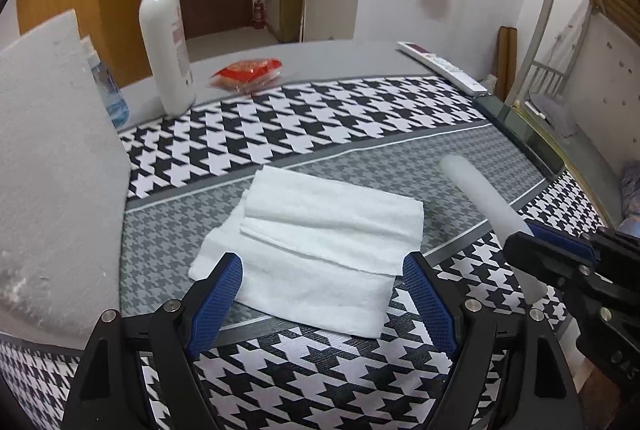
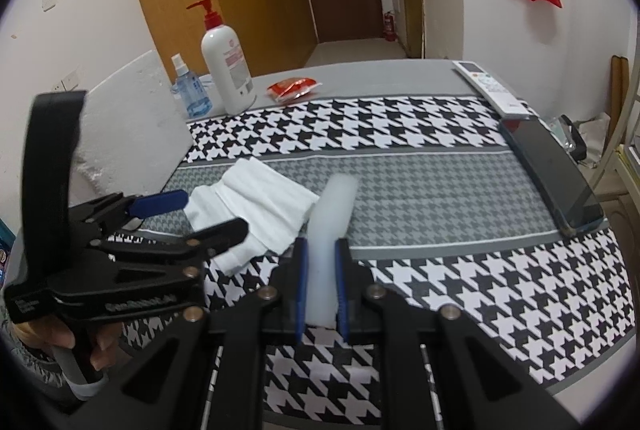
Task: Organize soft objects
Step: 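Grasp the white towel with the left gripper and lift it while the right holds the tube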
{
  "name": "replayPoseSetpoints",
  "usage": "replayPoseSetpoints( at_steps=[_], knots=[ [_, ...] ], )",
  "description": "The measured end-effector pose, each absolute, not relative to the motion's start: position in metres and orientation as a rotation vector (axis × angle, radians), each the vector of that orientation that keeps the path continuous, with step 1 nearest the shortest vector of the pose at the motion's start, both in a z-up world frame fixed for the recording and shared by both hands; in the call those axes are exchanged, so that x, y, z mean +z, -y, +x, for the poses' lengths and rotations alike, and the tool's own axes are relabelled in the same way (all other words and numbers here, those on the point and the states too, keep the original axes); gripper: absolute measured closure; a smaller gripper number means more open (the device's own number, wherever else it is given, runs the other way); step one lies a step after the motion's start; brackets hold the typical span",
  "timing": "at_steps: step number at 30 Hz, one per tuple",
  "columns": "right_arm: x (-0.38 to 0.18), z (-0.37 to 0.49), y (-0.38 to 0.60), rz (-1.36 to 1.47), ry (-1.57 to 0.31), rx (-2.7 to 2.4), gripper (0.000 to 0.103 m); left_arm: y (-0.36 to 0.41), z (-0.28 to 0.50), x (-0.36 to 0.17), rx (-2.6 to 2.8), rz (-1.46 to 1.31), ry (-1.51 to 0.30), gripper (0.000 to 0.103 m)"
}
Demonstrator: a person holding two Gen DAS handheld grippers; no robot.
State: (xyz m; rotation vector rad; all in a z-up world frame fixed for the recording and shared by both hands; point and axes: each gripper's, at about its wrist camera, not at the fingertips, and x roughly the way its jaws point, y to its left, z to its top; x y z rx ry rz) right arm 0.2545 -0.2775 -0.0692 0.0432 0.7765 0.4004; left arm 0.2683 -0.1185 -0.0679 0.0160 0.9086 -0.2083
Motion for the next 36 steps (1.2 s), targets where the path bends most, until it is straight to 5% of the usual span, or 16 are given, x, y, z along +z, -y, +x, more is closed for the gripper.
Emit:
replayPoseSetpoints(
  at_steps=[21, 29, 32, 34, 36],
  knots=[
    [-0.067, 0.249, 0.28, 0.054, -0.773, 0.409, 0.087, 0.119, 0.283, -0.086, -0.182, 0.035, -0.931, 0.022],
    [-0.065, 0.246, 0.282, 0.057, -0.765, 0.402, 0.087, 0.112, 0.28, -0.084, -0.129, 0.051, -0.92, 0.048],
    [-0.064, 0.245, 0.282, 0.057, -0.761, 0.401, 0.087, 0.111, 0.28, -0.083, -0.123, 0.058, -0.918, 0.065],
    [-0.064, 0.245, 0.283, 0.058, -0.761, 0.399, 0.087, 0.111, 0.279, -0.081, -0.116, 0.061, -0.923, 0.089],
    [-0.064, 0.244, 0.283, 0.059, -0.758, 0.4, 0.087, 0.113, 0.276, -0.081, -0.147, 0.074, -0.911, 0.091]
  ],
)
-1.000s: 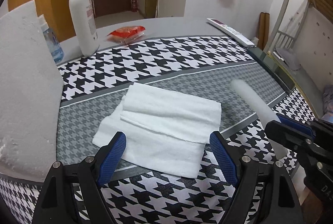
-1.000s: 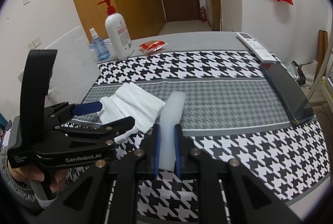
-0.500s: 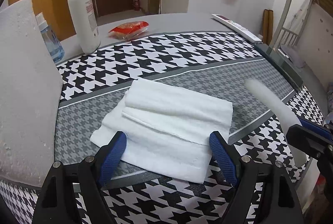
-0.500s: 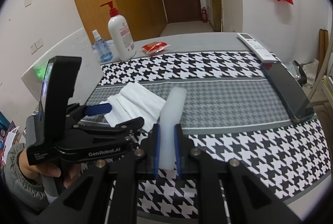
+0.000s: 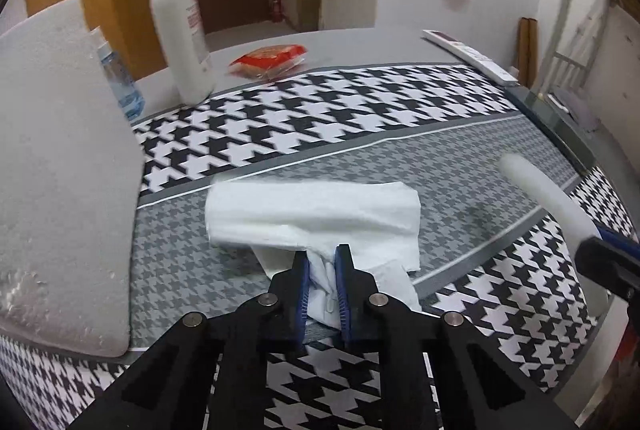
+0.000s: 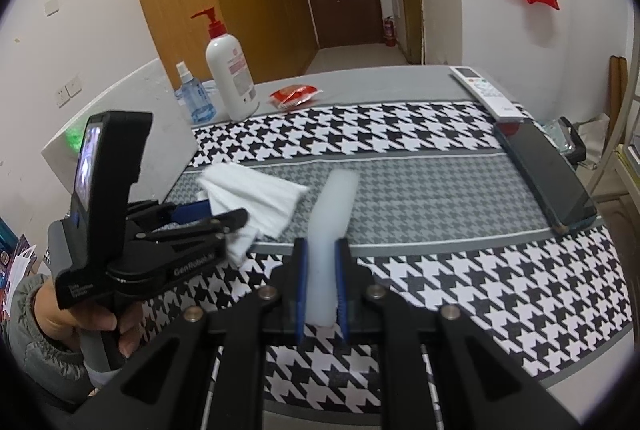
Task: Organize soft objects
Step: 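Grasp the white towel with the left gripper and lift it while the right holds the tube, then carry the white towel over the foam box with the left gripper while the right carries the tube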
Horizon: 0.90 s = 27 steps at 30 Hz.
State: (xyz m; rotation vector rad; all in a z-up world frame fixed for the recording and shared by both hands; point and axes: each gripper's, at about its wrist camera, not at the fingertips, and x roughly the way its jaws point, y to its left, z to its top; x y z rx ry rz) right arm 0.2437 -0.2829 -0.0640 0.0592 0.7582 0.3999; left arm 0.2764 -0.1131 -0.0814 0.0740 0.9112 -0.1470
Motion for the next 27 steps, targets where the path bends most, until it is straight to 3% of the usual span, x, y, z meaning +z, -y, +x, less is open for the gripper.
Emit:
replayPoseSetpoints(
  at_steps=[6, 27],
  knots=[
    [-0.062, 0.243, 0.282, 0.057, -0.751, 0.4, 0.087, 0.11, 0.263, -0.066, -0.203, 0.054, -0.829, 0.097],
    [-0.032, 0.225, 0.265, 0.022, -0.656, 0.404, 0.087, 0.091, 0.208, 0.01, -0.244, 0.049, -0.616, 0.097]
  ],
)
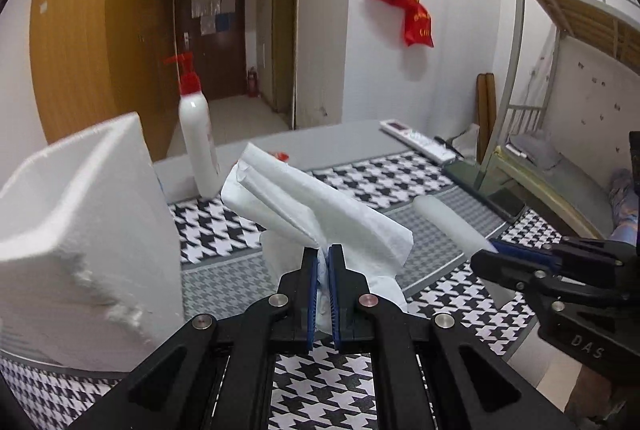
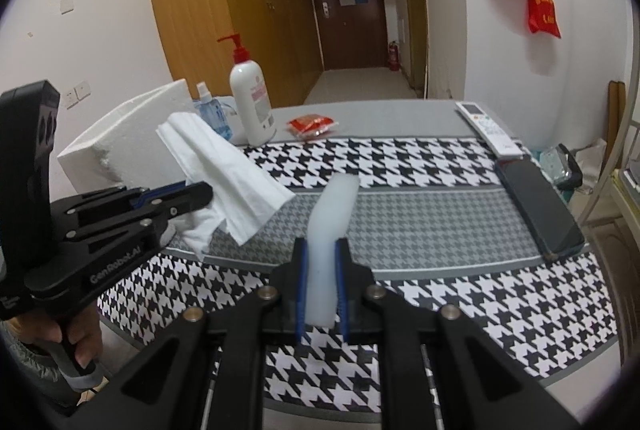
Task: Organize soft objects
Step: 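Carry the white towel over the foam box with the left gripper while the right carries the tube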
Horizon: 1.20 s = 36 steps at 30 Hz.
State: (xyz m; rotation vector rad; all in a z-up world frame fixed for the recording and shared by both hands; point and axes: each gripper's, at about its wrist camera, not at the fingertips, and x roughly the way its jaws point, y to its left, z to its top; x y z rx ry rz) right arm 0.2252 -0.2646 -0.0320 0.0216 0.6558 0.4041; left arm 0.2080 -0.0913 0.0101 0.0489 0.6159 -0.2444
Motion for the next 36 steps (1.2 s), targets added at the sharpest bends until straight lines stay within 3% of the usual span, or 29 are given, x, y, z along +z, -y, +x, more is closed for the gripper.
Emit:
replayPoseSetpoints(
  at_steps=[36],
  knots=[
    [0.037, 0.213, 0.202, -0.017, -0.463, 0.47, 0.087, 0.031, 0.183, 0.072, -0.176, 0.019, -0.458, 0.097]
  ],
)
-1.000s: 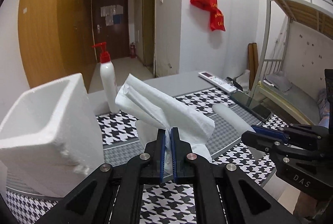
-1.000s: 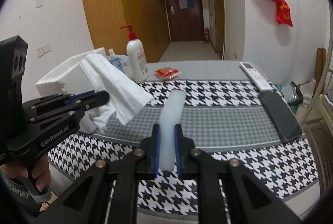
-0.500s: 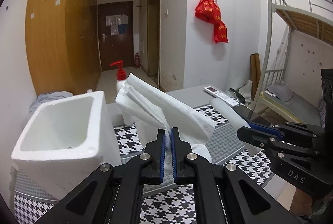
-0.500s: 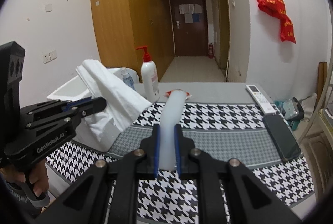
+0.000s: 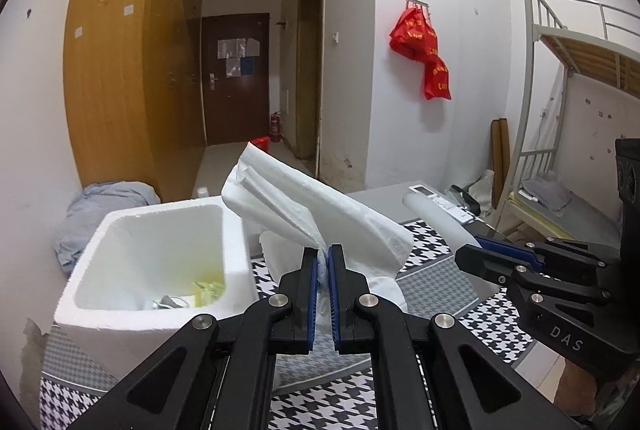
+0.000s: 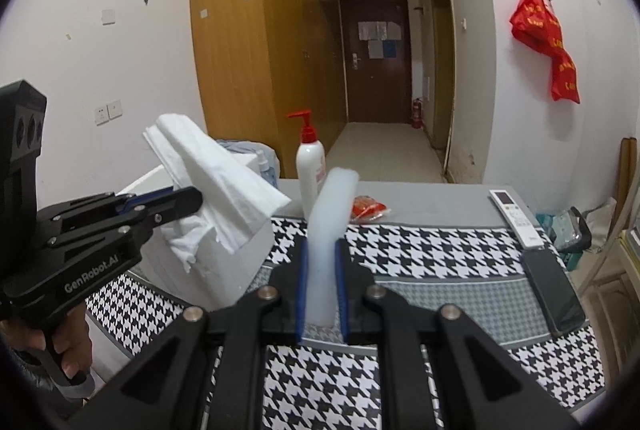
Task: Organize soft objects
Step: 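Carry the white towel over the foam box with the left gripper while the right carries the tube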
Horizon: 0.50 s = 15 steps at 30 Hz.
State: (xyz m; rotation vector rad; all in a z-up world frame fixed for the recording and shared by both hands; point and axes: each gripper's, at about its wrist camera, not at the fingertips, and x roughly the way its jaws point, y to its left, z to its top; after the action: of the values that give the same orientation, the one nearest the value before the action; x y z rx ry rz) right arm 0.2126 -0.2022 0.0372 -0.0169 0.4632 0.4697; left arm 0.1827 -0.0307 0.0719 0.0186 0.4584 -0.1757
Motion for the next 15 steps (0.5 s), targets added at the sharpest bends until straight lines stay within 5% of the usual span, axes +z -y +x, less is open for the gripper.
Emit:
replayPoseSetpoints(
  at_steps=[15],
  knots=[
    [0.045, 0.223, 0.168, -0.044, -0.458, 0.531, 0.087, -0.001, 0.184, 0.076, -0.117, 0.003, -0.458, 0.097]
  ],
)
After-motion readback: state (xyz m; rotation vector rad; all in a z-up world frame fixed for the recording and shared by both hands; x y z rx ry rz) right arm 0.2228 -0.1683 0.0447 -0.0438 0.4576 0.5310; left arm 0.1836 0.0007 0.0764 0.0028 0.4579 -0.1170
